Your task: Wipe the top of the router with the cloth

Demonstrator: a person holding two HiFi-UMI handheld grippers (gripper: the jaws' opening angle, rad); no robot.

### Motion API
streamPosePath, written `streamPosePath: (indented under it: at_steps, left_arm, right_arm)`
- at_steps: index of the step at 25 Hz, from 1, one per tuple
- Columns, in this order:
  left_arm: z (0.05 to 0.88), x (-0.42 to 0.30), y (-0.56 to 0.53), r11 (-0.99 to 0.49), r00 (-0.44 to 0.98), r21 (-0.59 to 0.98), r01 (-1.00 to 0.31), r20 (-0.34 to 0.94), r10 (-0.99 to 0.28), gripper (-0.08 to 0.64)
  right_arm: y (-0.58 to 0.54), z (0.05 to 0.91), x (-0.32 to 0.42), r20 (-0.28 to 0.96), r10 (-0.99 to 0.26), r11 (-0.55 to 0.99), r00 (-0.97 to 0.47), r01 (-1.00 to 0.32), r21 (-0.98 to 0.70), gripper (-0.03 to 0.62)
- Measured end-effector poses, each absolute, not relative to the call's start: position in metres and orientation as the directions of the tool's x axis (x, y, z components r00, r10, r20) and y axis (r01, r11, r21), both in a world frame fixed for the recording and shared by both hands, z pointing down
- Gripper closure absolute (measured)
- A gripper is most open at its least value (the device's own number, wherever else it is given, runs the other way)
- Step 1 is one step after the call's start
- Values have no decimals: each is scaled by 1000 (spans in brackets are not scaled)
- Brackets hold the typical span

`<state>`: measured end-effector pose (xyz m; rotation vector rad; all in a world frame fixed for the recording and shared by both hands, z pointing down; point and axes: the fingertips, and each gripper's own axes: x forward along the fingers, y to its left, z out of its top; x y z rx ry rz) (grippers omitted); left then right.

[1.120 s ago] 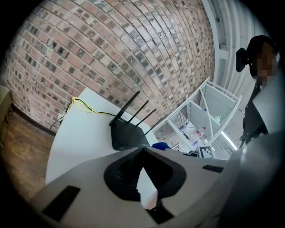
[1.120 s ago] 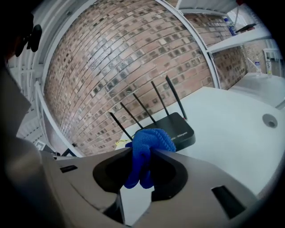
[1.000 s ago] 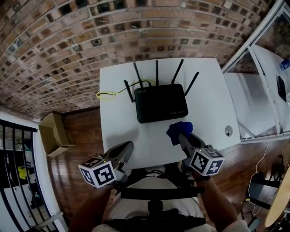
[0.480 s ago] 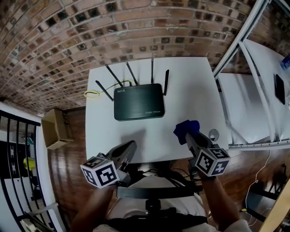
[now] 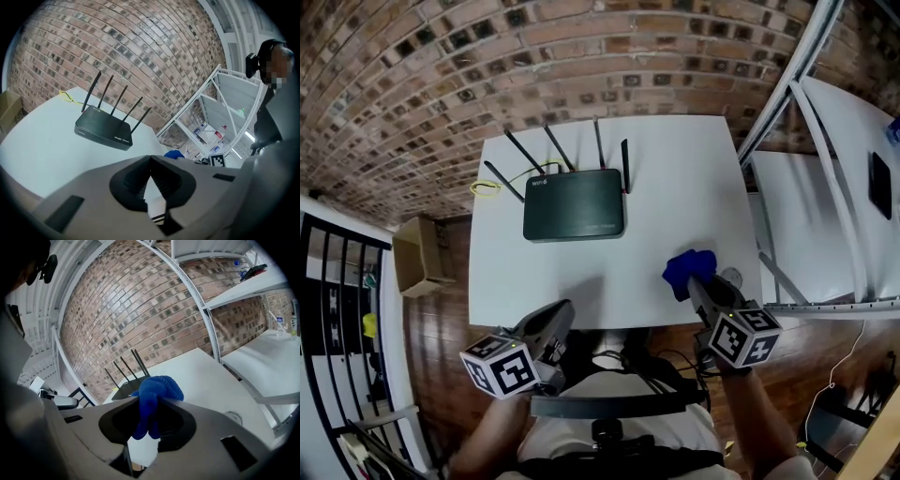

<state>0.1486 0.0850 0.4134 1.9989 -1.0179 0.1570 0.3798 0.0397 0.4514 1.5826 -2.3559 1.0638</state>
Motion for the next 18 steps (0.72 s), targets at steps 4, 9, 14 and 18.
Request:
streamPosePath:
  at_steps: [4,9,14,18]
  left_arm:
    - [413,157,87,-309,679,649,-695,452,-578,528]
    - [413,150,86,-330,695,648,-686,450,-561,528]
    - [412,135,86,-343,711,656,-672,441,-548,528]
    - [408,123,84,-357,721,657,-664,436,-539,528]
  right_arm:
    - [42,446,391,442,-794,176,-418,-853,-491,480]
    - [48,439,384,451,-799,161,-397,-865,-475,482]
    - [50,433,371,450,-810,144,-375,-873,-467,482]
    - [52,431,358,450,-814,135,-368,-873,-469,482]
